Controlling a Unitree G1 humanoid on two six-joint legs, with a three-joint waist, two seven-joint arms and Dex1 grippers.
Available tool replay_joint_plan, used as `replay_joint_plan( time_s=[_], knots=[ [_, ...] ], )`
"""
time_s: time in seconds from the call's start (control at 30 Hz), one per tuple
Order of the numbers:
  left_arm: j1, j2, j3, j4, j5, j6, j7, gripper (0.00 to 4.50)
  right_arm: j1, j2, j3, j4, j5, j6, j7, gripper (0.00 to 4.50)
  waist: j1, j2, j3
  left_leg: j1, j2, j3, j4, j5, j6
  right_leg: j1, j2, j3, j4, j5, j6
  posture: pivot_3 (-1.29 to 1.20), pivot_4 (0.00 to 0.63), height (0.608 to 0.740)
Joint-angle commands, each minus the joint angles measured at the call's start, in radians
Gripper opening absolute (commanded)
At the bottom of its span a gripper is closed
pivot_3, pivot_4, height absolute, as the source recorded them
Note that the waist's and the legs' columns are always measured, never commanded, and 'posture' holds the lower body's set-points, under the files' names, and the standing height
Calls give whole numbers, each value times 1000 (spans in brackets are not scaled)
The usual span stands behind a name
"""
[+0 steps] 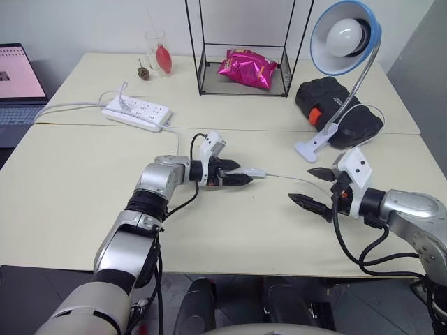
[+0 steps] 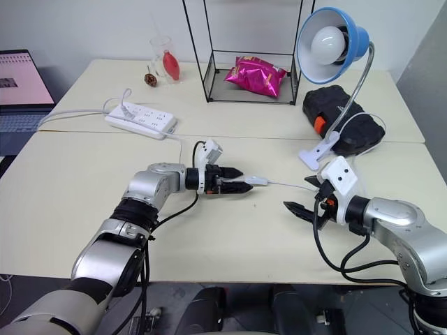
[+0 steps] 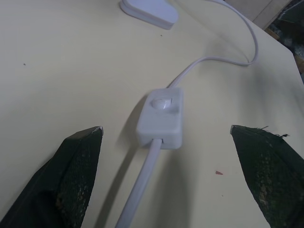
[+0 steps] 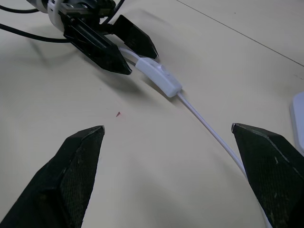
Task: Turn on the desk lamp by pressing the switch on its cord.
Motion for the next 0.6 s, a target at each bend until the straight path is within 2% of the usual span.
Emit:
replay_joint_plan(
  time_s=[0.03,0.07,0.2,0.23,0.5,0.6],
  knots=[
    [-33,-23,8,35,15,-14,-33,4477,2,-14,-37,-52,25,14,-18,4500,0,0,0,0,0,0,0,0,0,0,0,0,0,0,0,0,150,740],
    [-36,-28,10,45,18,-15,-37,4118,2,-15,-38,-54,28,17,-21,4500,0,0,0,0,0,0,0,0,0,0,0,0,0,0,0,0,150,740],
    [-42,-43,19,65,29,-27,-43,3244,14,-19,-48,-68,38,26,-27,4500,1,0,0,0,0,0,0,0,0,0,0,0,0,0,0,0,150,740],
    [-41,-45,16,68,32,-30,-50,2903,15,-20,-49,-70,39,27,-29,4500,1,0,0,0,0,0,0,0,0,0,0,0,0,0,0,0,150,740],
    [-27,-63,28,57,43,-49,-46,1183,25,-35,-48,-70,51,21,-37,4500,0,0,0,0,0,0,0,0,0,0,0,0,0,0,0,0,150,740],
    [-4,-52,14,27,61,-85,-55,1104,30,-35,-44,-70,51,16,-39,4500,0,0,0,0,0,0,0,0,0,0,0,0,0,0,0,0,150,740]
  ],
)
